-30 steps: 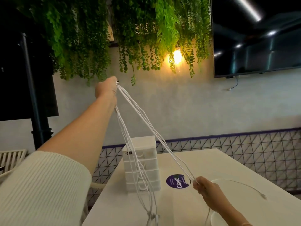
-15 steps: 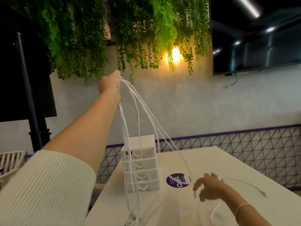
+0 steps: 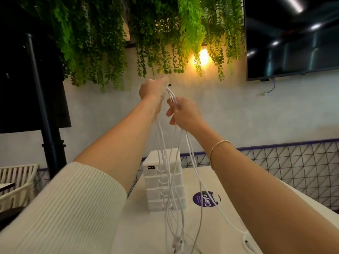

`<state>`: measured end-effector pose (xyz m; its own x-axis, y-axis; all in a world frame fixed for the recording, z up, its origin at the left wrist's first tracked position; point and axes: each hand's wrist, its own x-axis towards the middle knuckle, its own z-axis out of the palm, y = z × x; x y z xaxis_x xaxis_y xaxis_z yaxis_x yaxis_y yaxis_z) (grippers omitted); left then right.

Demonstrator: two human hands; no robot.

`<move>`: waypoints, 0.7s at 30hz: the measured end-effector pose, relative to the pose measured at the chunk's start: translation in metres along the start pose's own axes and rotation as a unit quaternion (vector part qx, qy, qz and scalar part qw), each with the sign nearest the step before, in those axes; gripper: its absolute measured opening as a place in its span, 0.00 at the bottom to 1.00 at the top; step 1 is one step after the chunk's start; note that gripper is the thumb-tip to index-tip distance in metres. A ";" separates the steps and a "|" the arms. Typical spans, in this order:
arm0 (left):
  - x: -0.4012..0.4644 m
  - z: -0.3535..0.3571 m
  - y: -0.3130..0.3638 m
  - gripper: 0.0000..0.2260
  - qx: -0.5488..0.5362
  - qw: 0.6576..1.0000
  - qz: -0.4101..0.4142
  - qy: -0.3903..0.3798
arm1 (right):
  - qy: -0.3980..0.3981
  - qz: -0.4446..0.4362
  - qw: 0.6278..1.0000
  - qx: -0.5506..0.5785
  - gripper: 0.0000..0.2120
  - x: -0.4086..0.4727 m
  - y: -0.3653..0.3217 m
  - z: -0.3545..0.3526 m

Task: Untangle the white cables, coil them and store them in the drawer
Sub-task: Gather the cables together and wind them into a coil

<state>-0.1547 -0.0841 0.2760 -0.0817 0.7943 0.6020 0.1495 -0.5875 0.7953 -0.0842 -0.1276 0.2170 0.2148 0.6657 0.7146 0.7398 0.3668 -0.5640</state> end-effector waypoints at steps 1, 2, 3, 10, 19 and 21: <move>0.000 -0.002 -0.002 0.10 0.004 1.000 0.000 0.001 | -0.016 -0.014 0.997 -0.070 0.12 -0.004 0.005 0.000; 0.001 -0.003 -0.004 0.09 0.008 1.000 -0.004 0.005 | -0.027 -0.025 0.990 -0.135 0.12 -0.008 0.012 0.002; -0.001 -0.004 -0.006 0.08 0.010 1.000 -0.010 0.007 | -0.034 -0.026 0.985 -0.165 0.13 -0.013 0.018 0.004; 0.011 -0.021 -0.010 0.16 -0.032 0.996 -0.064 0.045 | -0.102 -0.053 0.963 -0.245 0.13 -0.062 0.091 0.031; 0.009 -0.012 -0.015 0.19 -0.047 0.995 -0.080 0.037 | -0.034 -0.123 0.973 -0.192 0.11 -0.075 0.115 0.029; 0.008 -0.012 -0.010 0.19 -0.047 0.996 -0.069 0.035 | -0.038 -0.107 0.974 -0.195 0.14 -0.073 0.113 0.030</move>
<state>-0.1692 -0.0735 0.2738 -0.1642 0.8580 0.4867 0.0384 -0.4875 0.8723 -0.0351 -0.1156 0.0885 -0.0077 0.6536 0.7568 0.9516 0.2374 -0.1953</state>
